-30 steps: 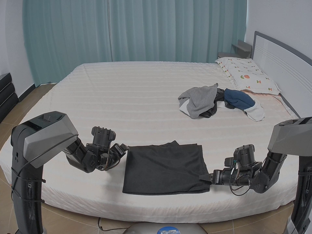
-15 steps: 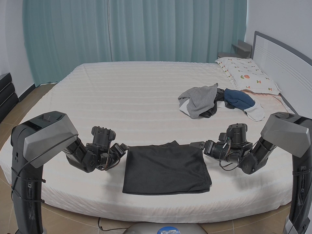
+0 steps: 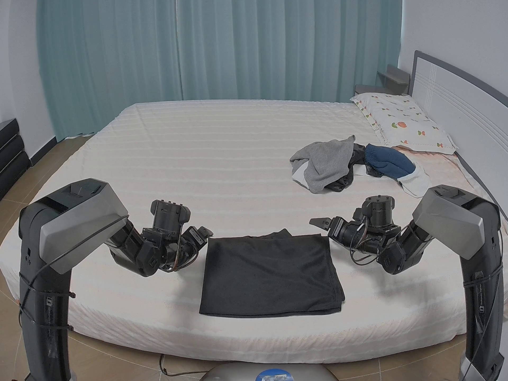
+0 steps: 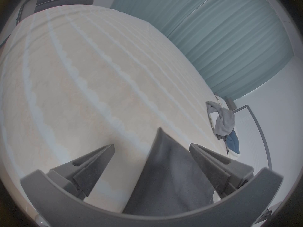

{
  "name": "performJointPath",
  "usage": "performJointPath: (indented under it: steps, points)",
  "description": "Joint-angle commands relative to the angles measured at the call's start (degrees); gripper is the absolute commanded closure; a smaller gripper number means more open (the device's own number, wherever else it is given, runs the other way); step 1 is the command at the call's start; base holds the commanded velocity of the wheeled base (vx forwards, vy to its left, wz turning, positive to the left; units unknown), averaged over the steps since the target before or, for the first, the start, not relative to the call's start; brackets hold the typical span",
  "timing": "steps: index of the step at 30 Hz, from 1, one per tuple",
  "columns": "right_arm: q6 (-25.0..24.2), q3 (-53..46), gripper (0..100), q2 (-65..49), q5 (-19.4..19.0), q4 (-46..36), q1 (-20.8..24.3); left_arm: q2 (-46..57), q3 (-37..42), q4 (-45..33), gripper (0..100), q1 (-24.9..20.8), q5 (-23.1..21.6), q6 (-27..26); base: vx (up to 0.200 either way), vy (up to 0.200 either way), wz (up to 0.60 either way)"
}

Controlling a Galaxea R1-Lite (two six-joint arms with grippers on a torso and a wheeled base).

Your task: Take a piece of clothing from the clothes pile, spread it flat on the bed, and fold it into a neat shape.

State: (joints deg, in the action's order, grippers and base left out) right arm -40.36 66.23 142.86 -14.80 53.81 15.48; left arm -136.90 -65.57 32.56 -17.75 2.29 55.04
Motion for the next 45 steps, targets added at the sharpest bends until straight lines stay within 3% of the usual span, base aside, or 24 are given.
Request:
performJointPath:
  steps: [1,12,13,15,16,27,31,36,45]
  points:
    - [0.02,0.83,0,1.89,0.03,0.07,-0.19,-2.93,-3.60,-0.04,0,-0.62,0.43,-0.46,0.000,0.000,0.00]
    - [-0.07,1.71,0,3.65,0.03,0.16,0.16,-4.78,-6.94,-0.74,0,-0.97,0.34,-0.64,0.000,0.000,0.00]
    - [-0.15,2.06,0,3.74,0.03,0.24,0.16,-5.39,-7.99,-0.83,100,-0.88,0.34,-0.72,0.000,0.000,0.00]
    - [-0.15,2.15,0,3.74,0.12,0.33,0.16,-5.57,-8.08,-0.83,100,-0.97,0.34,-0.72,0.000,0.000,0.00]
    - [-0.15,2.32,100,3.83,0.03,0.33,0.16,-5.83,-8.17,-0.74,100,-1.23,0.34,-0.99,0.000,0.000,0.00]
    - [-0.15,4.61,100,5.23,2.14,0.68,-0.10,-6.98,-8.96,-0.66,100,-1.76,1.22,-2.48,0.000,0.000,0.00]
    - [-0.24,4.70,100,5.15,2.14,0.77,-0.54,-6.98,-8.96,-0.39,100,-1.76,1.31,-2.31,0.000,0.000,0.00]
    - [-0.33,5.58,100,5.41,2.85,0.77,-0.80,-7.33,-10.01,-0.22,100,-1.50,4.56,-1.69,0.000,0.000,0.00]
    - [-0.33,6.63,100,6.20,3.81,0.86,-0.89,-7.42,-10.19,-0.22,100,-1.32,4.65,-0.64,0.000,0.000,0.00]
